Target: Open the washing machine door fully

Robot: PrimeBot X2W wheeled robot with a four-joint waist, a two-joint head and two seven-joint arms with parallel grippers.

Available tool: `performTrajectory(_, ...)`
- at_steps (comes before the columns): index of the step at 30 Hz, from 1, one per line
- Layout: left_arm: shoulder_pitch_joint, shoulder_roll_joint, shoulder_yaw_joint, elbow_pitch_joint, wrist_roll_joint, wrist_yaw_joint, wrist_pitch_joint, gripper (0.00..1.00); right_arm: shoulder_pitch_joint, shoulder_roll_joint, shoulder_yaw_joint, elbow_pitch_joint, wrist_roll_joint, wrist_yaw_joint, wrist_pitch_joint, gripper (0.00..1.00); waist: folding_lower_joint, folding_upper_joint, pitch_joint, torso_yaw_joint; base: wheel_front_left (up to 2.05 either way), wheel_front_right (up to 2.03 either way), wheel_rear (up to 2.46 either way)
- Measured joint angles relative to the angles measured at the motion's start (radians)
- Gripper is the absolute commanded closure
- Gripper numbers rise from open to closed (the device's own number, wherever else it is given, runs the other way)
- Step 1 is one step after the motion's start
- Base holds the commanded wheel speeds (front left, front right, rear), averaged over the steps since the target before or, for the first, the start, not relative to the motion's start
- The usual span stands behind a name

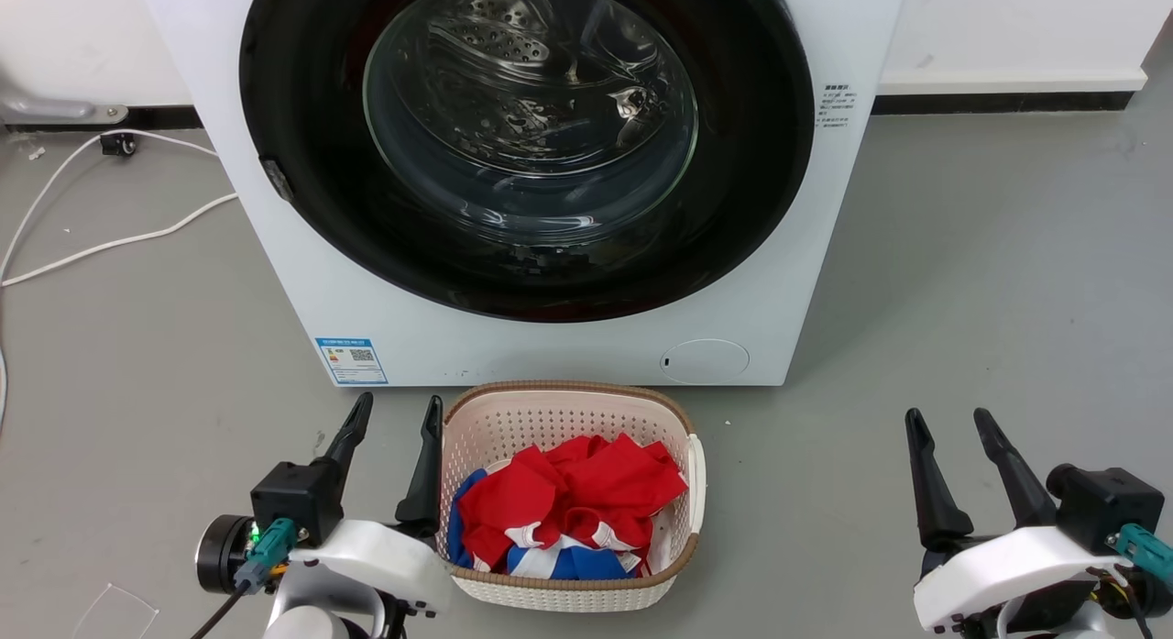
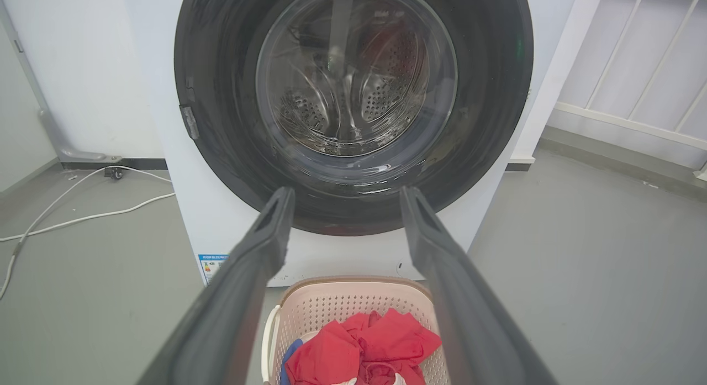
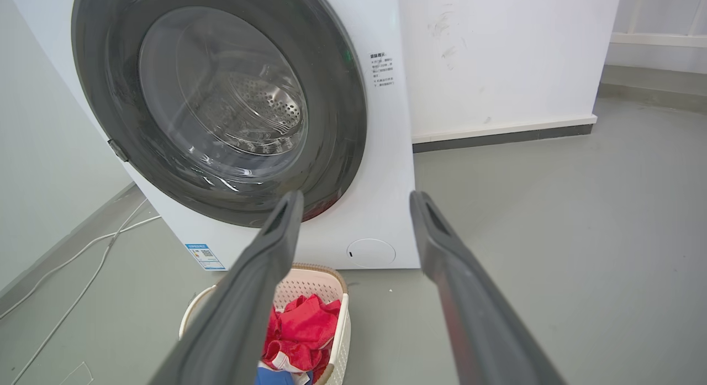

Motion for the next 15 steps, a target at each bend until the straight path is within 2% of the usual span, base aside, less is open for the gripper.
performTrajectory(8,-0.003,0.0,-0.004,0.008,0.057,0.008,-0.018,0.0,0.0,0.001,0.001,-0.006,-0.048,0.0,-0.016,0.0,0.0,0.0,0.0,-0.004,0.0,0.0,0.0)
performTrajectory(15,-0.003,-0.019,0.012,0.026,0.07,-0.002,-0.032,0.0,0.002,0.001,0.004,-0.008,-0.09,0.0,-0.031,0.0,0.0,0.0,-0.001,-0.003,0.0,0.0,0.0)
